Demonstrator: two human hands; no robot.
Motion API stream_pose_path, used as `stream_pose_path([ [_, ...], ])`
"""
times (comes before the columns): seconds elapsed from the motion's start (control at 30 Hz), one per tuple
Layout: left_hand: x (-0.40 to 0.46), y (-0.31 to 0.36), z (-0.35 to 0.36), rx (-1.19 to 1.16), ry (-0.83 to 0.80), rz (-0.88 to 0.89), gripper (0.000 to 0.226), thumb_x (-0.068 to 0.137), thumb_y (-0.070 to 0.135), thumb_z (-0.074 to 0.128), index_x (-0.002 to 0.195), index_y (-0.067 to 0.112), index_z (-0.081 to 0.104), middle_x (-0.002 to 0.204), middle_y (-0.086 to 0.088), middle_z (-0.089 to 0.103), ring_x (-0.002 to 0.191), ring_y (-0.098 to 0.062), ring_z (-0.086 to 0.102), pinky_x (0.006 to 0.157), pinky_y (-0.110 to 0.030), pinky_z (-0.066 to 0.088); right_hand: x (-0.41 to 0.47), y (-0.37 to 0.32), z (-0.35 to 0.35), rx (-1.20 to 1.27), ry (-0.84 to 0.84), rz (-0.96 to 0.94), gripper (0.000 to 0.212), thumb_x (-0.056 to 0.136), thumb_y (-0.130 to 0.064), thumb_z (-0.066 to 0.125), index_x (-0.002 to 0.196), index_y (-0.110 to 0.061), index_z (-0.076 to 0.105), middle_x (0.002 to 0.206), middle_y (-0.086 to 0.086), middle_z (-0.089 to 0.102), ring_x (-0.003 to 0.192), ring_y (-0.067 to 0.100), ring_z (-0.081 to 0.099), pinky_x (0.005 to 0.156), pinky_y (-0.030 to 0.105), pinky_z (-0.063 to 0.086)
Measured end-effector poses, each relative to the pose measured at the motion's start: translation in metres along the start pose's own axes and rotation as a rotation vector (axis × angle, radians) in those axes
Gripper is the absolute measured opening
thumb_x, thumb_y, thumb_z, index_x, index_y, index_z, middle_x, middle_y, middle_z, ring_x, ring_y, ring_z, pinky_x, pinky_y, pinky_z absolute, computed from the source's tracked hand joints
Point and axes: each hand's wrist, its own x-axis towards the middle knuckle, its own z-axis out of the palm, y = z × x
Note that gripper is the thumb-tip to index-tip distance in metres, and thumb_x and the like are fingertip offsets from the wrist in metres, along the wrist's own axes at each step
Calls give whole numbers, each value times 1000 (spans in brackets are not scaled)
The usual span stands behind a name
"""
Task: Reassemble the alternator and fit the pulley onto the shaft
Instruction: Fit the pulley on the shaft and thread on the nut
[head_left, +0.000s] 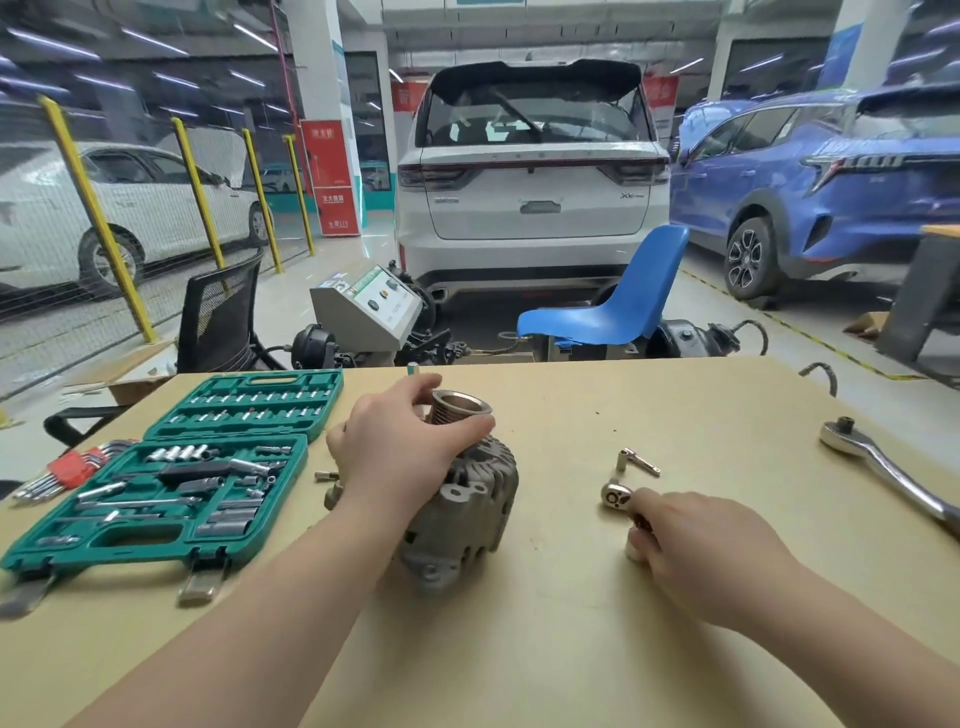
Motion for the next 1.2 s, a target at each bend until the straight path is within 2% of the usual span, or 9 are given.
stream_pose_path([
  [0.3,-45,25,25,-92,300,117,40,88,52,74,122,36,64,125,15,64,130,-16,51,109,-44,29,-24,10,-53,25,165,7,39,103,-63,39,136,-43,46,100,-19,59,100,13,58,69,32,41],
  [0.43,-56,16,11,-199,268,244,34,87,43,69,117,27,71,120,14,68,121,-15,58,104,-37,35,-61,25,-100,213,472,-56,40,93,-70,44,123,-47,57,83,-24,57,85,2,56,69,29,43],
  [0.57,-60,-9,-9,-198,167,305,36,88,43,69,119,24,72,113,11,69,113,-15,60,102,-47,49,-102,39,-139,454,905,-219,28,95,-70,51,112,-50,62,99,-24,66,91,1,62,73,21,47],
  [0.67,-59,-27,-21,-167,17,315,43,89,46,76,127,27,68,119,12,66,116,-11,56,104,-44,49,-121,47,-158,586,996,-263,33,96,-71,56,116,-48,67,103,-15,71,93,17,66,82,44,53],
  [0.73,-61,-36,-25,-216,-64,304,50,87,46,83,132,34,65,122,16,66,116,-5,58,101,-39,52,-129,42,-163,643,1005,-296,33,97,-68,58,116,-44,70,102,-12,73,92,20,68,81,44,53],
  [0.87,-62,-40,-34,-512,-202,111,64,77,68,73,137,49,63,125,30,68,118,5,64,90,-20,53,-113,-8,-133,853,817,-354,15,93,-51,67,104,-41,71,96,-14,75,90,11,72,78,16,52],
  [0.93,-50,-36,-38,-676,-287,-23,59,80,65,70,136,46,64,126,34,68,120,8,62,90,-19,48,-90,-37,-100,1020,539,-266,19,91,-44,74,109,-41,69,104,-17,75,101,6,71,86,23,56],
  [1.03,-16,-36,-39,-732,-422,-245,36,97,44,67,126,25,75,123,7,77,125,-19,65,99,-41,50,-51,-80,-53,1329,134,-26,41,96,-46,71,133,-34,59,129,-16,64,118,5,62,92,27,52],
  [1.2,2,-28,-37,-672,-624,-460,49,96,51,69,117,7,78,115,-17,80,104,-33,78,95,-42,56,4,-127,-10,1927,69,322,65,100,-54,61,152,-17,49,147,7,60,133,29,59,115,51,44],
])
